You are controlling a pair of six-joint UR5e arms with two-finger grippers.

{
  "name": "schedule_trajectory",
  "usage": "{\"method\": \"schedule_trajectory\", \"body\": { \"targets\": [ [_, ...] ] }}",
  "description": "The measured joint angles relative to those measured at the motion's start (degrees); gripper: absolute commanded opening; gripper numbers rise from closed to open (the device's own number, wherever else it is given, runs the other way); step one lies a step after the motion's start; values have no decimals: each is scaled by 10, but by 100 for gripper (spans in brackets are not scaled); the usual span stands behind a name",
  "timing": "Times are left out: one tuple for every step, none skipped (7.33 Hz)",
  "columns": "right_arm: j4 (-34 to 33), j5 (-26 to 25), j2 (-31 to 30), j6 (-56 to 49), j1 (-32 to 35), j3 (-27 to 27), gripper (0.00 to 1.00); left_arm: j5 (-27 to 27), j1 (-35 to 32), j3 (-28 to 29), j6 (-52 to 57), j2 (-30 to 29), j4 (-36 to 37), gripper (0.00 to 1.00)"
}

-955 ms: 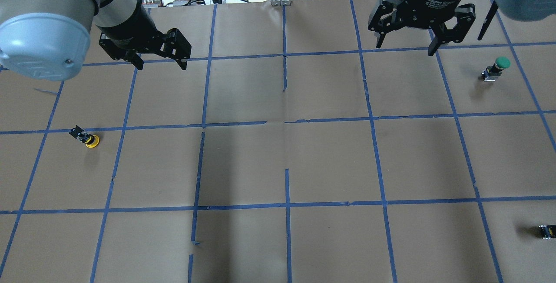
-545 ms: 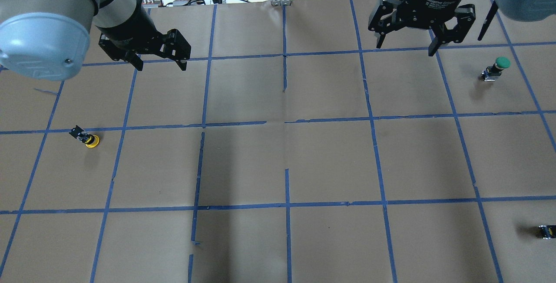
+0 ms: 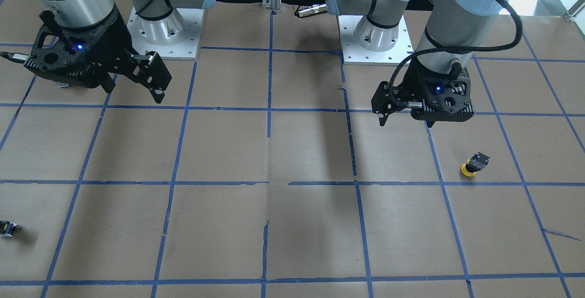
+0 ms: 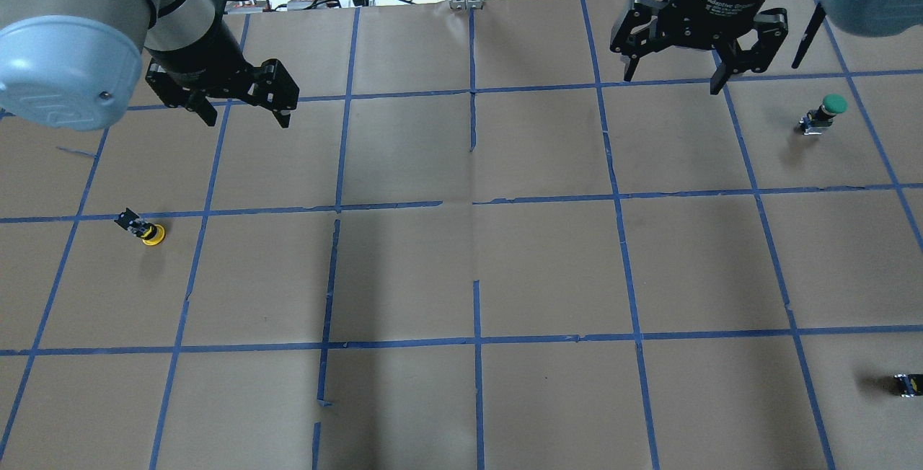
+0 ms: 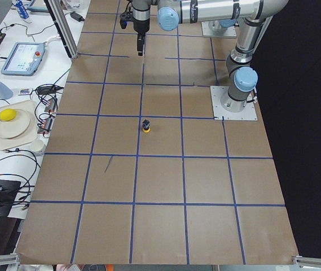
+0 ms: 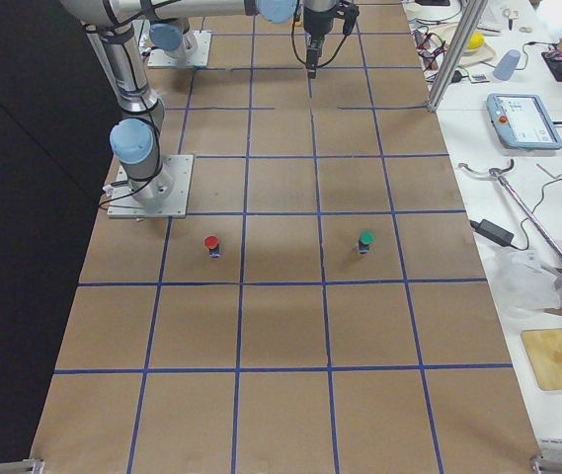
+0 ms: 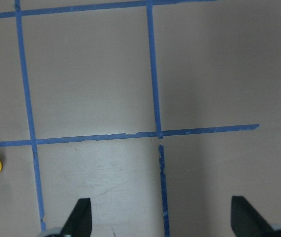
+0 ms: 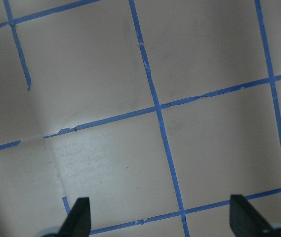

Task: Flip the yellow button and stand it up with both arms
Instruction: 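Move the left gripper down over the lying yellow button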

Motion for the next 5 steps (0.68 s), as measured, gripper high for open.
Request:
{"method": "schedule_trajectory", "body": {
  "targets": [
    [1,0,-1,0,0,1,100,5,23,-1,30,-2,-3,100],
    [3,-1,-1,0,0,3,100,5,62,-3,84,-7,-3,100],
    [3,-1,-2,0,1,5,100,4,104,-8,147,-15,1,100],
    [3,-1,-3,-1,1,6,100,4,142,-17,211,-28,14,100],
    [2,0,-3,-2,1,9,100,4,171,-29,276,-46,48,100]
  ]
}}
